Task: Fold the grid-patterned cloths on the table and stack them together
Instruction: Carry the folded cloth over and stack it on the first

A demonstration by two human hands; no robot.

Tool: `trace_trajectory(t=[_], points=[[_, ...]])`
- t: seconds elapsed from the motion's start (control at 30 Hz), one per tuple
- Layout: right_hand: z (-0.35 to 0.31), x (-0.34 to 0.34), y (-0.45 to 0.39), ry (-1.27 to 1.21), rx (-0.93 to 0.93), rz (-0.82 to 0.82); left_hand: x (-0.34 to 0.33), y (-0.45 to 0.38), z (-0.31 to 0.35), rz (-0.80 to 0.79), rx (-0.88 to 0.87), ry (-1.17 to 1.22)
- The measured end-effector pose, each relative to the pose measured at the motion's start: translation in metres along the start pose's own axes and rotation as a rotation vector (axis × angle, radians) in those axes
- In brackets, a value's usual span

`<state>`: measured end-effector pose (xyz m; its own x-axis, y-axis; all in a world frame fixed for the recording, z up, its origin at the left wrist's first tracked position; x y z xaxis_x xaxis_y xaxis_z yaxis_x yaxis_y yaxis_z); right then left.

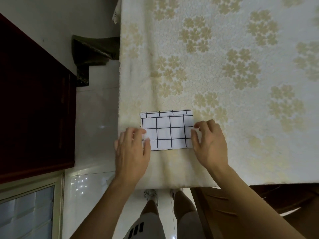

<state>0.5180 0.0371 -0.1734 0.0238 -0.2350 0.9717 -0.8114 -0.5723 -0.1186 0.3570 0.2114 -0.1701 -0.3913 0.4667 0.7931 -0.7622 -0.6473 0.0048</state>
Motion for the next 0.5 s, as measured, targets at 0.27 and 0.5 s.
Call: trace_trajectory(t=[0.27, 0.5], points=[[-0.035, -0.035, 0.085, 0.283, 0.406, -0.316, -0.067, 0.071, -0.007, -0.412, -0.141, -0.311], [-0.037, -0.065, 0.09, 0.355, 0.361, -0.456, -0.081, 0.069, -0.02, -0.463, -0.054, -0.31]])
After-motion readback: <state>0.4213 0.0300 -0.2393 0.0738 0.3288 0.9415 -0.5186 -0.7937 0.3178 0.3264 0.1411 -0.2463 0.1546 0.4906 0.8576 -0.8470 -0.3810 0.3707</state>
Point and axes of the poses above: each hand's wrist, its own y-axis away from the middle knuckle, its own x-axis out of the back of the hand, z = x × y, the point moved 10 cm from there along -y, towards the middle knuckle, and after that the axes turned 15 degrees about y, right-handed, at the moved point
